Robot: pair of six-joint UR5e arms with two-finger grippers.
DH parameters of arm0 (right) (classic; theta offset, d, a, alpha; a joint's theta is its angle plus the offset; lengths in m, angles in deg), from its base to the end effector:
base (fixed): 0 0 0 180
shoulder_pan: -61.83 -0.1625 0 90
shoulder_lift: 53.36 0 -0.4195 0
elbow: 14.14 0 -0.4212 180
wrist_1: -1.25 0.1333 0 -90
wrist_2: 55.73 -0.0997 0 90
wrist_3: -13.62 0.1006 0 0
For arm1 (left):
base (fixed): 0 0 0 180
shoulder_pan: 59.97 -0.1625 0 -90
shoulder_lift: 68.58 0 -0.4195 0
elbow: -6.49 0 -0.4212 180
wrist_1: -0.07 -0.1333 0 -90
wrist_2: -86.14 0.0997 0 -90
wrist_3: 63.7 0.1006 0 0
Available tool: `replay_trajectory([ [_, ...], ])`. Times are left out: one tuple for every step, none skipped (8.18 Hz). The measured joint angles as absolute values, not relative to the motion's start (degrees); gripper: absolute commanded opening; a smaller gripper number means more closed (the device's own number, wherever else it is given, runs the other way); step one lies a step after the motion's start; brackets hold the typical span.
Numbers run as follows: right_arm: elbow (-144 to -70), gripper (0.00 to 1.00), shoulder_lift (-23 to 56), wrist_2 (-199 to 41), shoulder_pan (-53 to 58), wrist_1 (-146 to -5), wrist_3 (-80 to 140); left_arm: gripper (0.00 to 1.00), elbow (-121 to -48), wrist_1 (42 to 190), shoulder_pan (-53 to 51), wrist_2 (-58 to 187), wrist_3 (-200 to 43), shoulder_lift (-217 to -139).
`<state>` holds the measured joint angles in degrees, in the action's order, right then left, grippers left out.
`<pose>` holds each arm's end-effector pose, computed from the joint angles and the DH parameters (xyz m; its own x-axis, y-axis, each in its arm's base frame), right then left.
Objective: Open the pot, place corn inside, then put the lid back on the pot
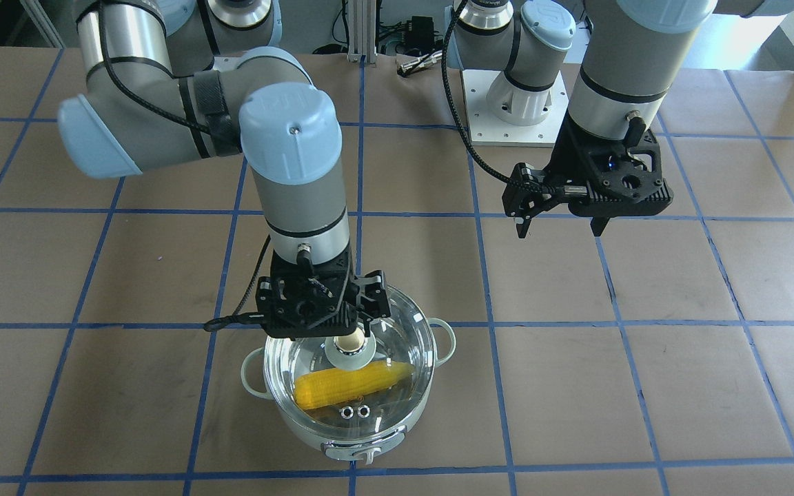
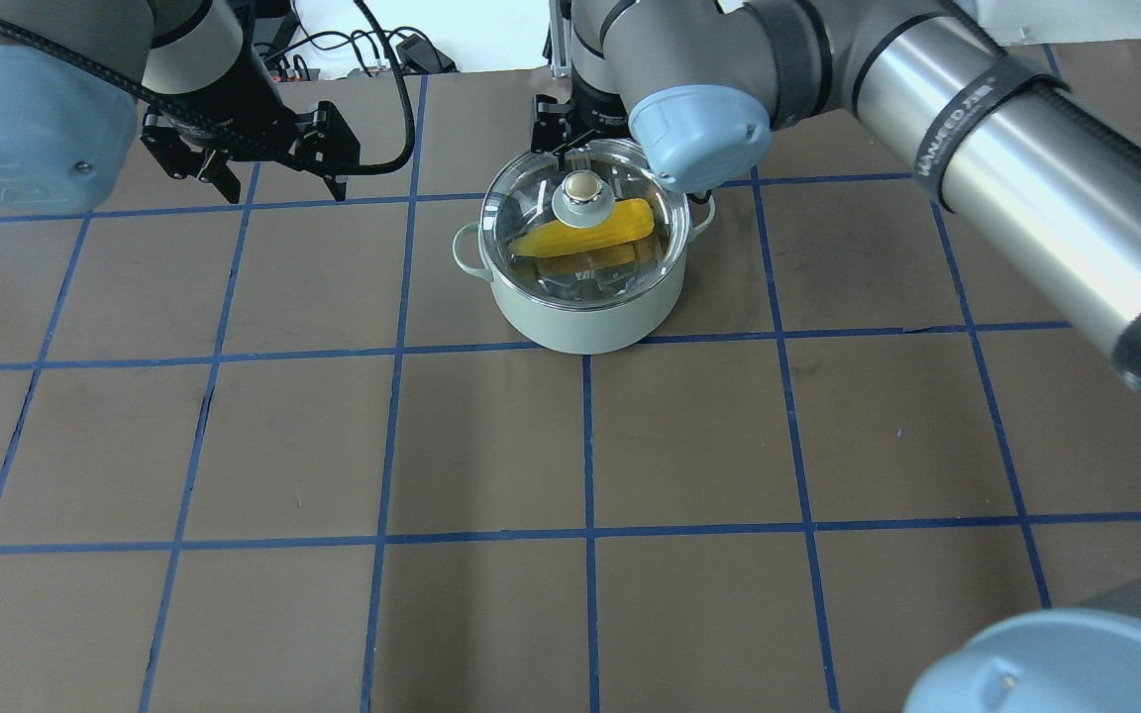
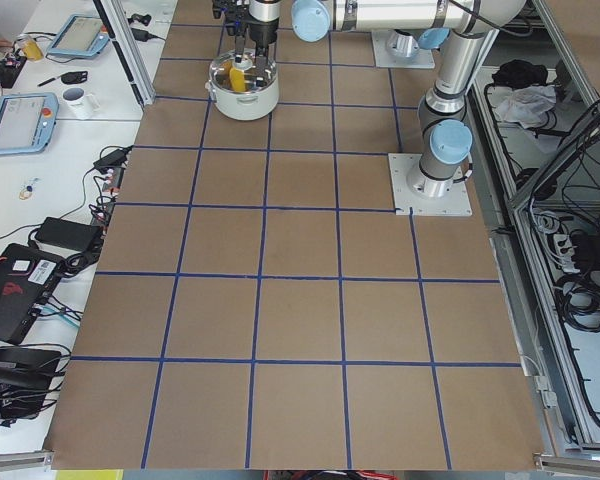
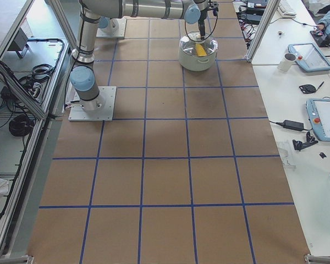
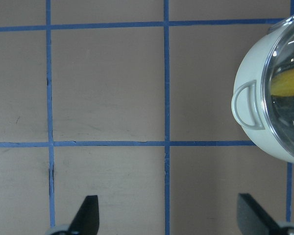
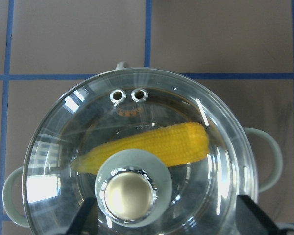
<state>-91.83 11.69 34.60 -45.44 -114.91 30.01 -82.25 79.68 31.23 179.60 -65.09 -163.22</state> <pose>0.3370 -0.6371 0.3762 -0.9979 -0.0216 -0.0606 -0.0074 0.9741 -0.2259 -0.1390 -0.5628 0.4683 -0.9983 -0.0105 -0.0569 -0.0034 0.9923 -0.1235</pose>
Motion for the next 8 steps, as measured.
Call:
replay_trajectory([
  [-92.5,1.0,15.2,34.5,-43.9,-111.4,29.1,1.0,-82.3,79.7,31.3,179.6,-65.1,-163.2],
  [-94.5,1.0,20.0,34.4,-41.8,-108.0,27.7,1.0,-82.3,79.7,31.3,179.6,-65.1,-163.2],
  [-97.3,1.0,25.4,34.4,-39.5,-105.6,26.1,1.0,-82.3,79.7,31.3,179.6,-65.1,-163.3],
  [-99.5,1.0,30.3,34.6,-37.0,-102.0,24.3,1.0,-82.5,79.8,31.4,179.6,-65.2,-163.2],
  [-100.7,1.0,34.0,34.6,-35.0,-97.9,22.5,1.0,-82.7,79.8,31.4,179.5,-65.2,-162.9],
  [-101.3,1.0,36.3,34.5,-33.9,-94.9,21.5,1.0,-82.9,79.9,31.4,179.5,-65.2,-162.8],
  [-101.5,1.0,37.6,34.7,-33.3,-93.2,20.9,1.0,-83.0,79.8,31.4,179.6,-65.2,-162.8],
  [-101.6,1.0,38.1,34.8,-33.1,-92.4,20.8,1.0,-83.1,79.8,31.4,179.6,-65.2,-162.8],
])
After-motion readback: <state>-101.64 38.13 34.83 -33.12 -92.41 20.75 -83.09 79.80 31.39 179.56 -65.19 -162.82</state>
